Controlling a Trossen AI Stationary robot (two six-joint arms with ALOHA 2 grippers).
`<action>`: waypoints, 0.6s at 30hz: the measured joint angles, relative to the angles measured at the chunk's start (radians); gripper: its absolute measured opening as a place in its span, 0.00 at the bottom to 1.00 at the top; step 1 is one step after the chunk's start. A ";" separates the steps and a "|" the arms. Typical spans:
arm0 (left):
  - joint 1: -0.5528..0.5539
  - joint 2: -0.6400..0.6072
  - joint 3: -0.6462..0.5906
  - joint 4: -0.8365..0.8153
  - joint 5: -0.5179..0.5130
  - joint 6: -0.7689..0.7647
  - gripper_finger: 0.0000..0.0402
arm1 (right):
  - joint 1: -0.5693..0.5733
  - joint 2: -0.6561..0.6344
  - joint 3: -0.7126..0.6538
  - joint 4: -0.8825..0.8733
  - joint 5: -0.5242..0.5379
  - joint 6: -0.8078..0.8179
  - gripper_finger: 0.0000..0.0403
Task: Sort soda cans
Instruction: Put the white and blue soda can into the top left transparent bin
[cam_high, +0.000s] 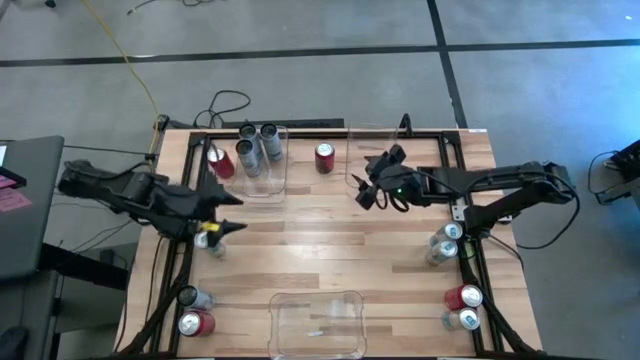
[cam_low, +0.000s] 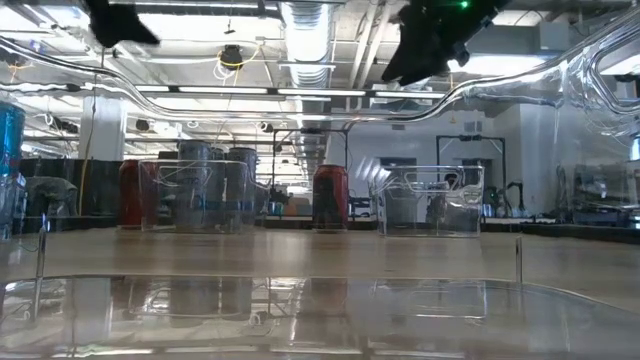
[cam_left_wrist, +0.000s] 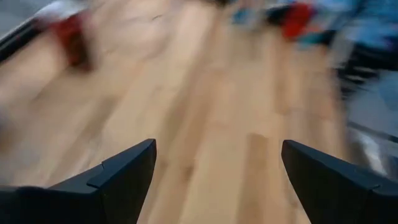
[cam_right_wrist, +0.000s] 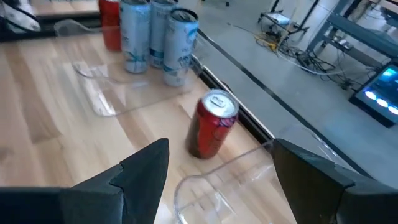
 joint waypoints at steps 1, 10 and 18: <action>-0.006 0.021 0.014 -0.033 -0.029 -0.039 0.85 | -0.005 0.000 0.000 -0.004 0.000 0.001 0.76; -0.055 0.166 0.092 -0.215 0.193 -0.324 0.85 | -0.032 0.000 0.000 0.001 -0.006 0.060 0.76; -0.155 0.261 0.214 -0.553 0.466 -0.532 0.85 | -0.016 0.000 0.000 0.016 -0.008 0.094 0.76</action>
